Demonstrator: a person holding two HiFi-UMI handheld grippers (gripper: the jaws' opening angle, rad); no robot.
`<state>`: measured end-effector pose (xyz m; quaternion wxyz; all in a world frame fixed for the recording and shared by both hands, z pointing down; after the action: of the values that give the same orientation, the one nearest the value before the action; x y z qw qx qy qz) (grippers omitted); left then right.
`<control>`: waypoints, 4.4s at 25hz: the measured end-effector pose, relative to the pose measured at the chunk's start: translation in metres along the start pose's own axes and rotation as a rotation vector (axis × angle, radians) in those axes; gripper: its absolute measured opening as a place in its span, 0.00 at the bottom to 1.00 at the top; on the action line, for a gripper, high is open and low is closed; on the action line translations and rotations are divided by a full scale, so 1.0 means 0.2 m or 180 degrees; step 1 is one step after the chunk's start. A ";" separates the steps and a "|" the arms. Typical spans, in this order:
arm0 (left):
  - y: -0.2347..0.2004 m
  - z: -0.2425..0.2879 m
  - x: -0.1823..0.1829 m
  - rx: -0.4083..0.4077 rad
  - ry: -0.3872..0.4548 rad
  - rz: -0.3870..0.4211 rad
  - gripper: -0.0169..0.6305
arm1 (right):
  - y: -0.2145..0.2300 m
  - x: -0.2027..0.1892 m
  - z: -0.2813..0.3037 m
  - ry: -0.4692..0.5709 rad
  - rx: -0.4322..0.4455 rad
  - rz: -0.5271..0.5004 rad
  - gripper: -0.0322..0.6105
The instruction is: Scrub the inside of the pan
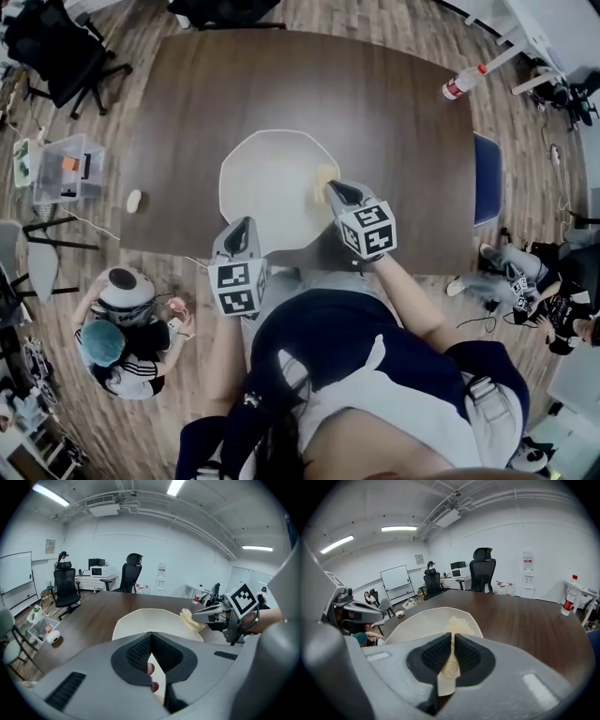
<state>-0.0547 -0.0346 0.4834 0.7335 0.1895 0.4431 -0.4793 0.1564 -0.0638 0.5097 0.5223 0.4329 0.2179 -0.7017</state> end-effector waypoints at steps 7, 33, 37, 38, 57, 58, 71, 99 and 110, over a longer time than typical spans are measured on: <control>-0.18 -0.02 -0.12 0.0286 -0.0153 -0.0168 0.03 | -0.18 -0.05 0.08 -0.0132 0.0313 -0.0144 0.08; -0.16 -0.11 -0.46 -0.0368 -0.0766 -0.0448 0.04 | -0.55 -0.16 0.25 -0.0510 0.1122 -0.0414 0.08; -0.12 -0.12 -0.48 -0.0556 -0.0877 -0.0250 0.13 | -0.59 -0.17 0.27 -0.0544 0.1171 -0.0435 0.08; -0.11 -0.12 -0.49 -0.0621 -0.0923 -0.0224 0.17 | -0.60 -0.17 0.28 -0.0553 0.1179 -0.0440 0.08; -0.08 -0.05 -0.72 -0.0633 -0.1404 0.0314 0.40 | -0.72 -0.26 0.35 -0.0837 0.1367 -0.0467 0.08; -0.07 -0.05 -0.72 -0.0651 -0.1419 0.0322 0.39 | -0.72 -0.26 0.36 -0.0879 0.1402 -0.0434 0.08; -0.08 -0.05 -0.70 -0.0732 -0.1587 0.0200 0.37 | -0.80 -0.39 0.44 -0.1727 0.2177 0.0182 0.08; -0.07 -0.02 -0.69 -0.0791 -0.1734 0.0269 0.37 | -0.92 -0.31 0.64 -0.2216 0.2717 -0.0116 0.08; -0.07 -0.02 -0.70 -0.0784 -0.1766 0.0310 0.37 | -0.92 -0.25 0.74 -0.1855 0.2531 -0.0263 0.08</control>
<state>-0.0898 0.0363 0.5997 0.8661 -0.0179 0.2710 -0.4197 -0.0657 -0.0814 0.6032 0.3275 0.3755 -0.2048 -0.8425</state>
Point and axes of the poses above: the fingertips, and each gripper's own axes: z forward along the fingers, y to its right, x out of its top, the point moved 3 cm from there along -z, backward along the fingers, and after that the axes turned 5 degrees about y, right-handed, at the moved point
